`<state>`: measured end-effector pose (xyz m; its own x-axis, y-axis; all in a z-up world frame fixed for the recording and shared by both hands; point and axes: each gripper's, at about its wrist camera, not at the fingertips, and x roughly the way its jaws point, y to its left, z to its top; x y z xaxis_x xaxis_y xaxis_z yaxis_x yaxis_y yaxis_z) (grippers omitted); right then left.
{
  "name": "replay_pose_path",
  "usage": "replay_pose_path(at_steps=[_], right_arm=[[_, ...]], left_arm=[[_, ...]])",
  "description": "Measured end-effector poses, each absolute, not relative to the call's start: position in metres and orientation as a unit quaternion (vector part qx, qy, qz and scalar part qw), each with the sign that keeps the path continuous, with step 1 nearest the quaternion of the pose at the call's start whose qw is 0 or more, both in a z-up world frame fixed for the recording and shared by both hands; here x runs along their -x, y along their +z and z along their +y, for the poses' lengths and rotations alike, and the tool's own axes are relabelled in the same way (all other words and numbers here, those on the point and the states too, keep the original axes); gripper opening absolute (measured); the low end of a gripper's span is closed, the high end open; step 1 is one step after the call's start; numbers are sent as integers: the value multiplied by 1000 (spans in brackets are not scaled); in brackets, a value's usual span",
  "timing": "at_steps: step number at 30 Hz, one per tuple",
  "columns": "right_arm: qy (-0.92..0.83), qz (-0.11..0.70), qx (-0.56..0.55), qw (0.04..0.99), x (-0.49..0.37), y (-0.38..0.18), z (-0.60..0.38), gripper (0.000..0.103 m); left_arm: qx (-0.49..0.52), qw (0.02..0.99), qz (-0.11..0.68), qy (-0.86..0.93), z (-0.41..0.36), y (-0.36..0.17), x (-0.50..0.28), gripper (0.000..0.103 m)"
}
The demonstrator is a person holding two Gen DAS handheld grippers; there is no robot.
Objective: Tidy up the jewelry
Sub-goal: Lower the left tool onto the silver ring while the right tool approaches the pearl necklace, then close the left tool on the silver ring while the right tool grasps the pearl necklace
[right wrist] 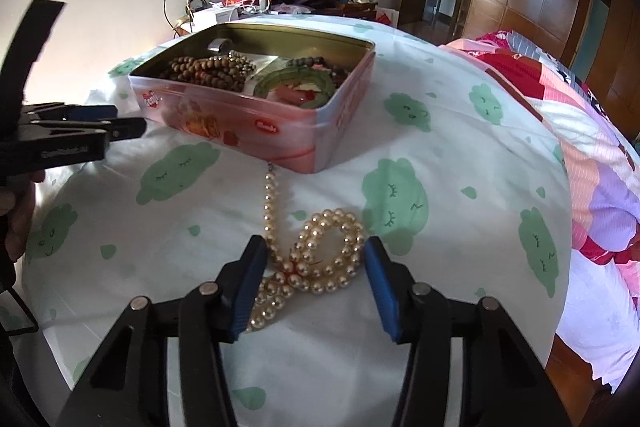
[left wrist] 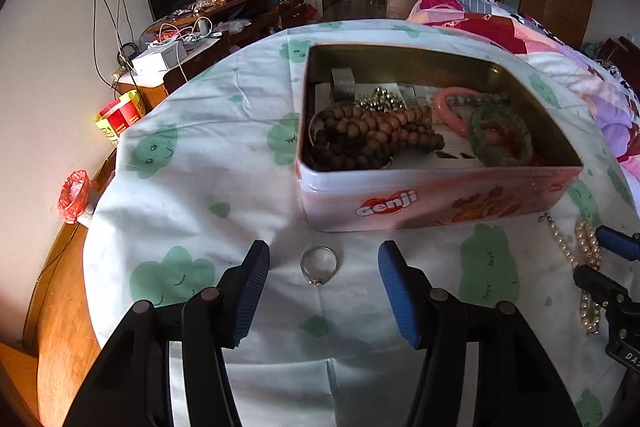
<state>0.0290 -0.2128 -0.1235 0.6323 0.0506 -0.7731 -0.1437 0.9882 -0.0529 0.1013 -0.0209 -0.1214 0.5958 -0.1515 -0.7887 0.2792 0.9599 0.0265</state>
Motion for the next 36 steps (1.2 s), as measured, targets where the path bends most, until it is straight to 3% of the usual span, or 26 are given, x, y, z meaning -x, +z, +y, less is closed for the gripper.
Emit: replay_pose_path(at_steps=[1,6,17,19,27,30,36], right_arm=[[54,424,55,902,-29,-124,-213,53],[56,419,51,905,-28,-124,-215,53],[74,412,55,907,-25,-121,-215,45],[81,407,57,908,-24,-117,-214,22],[76,416,44,905,-26,-116,-226,22],[69,416,23,906,-25,-112,-235,31],[47,420,39,906,-26,-117,-228,37]], left_arm=[[-72,889,435,-122,-20,-122,-101,54],[-69,890,431,-135,-22,-121,-91,19],[-54,888,431,-150,-21,-115,-74,19],[-52,890,427,-153,-22,-110,-71,19],[-59,889,425,-162,-27,-107,-65,19],[-56,889,426,-160,-27,-109,-66,19],[-55,889,426,-162,-29,-110,-63,19]])
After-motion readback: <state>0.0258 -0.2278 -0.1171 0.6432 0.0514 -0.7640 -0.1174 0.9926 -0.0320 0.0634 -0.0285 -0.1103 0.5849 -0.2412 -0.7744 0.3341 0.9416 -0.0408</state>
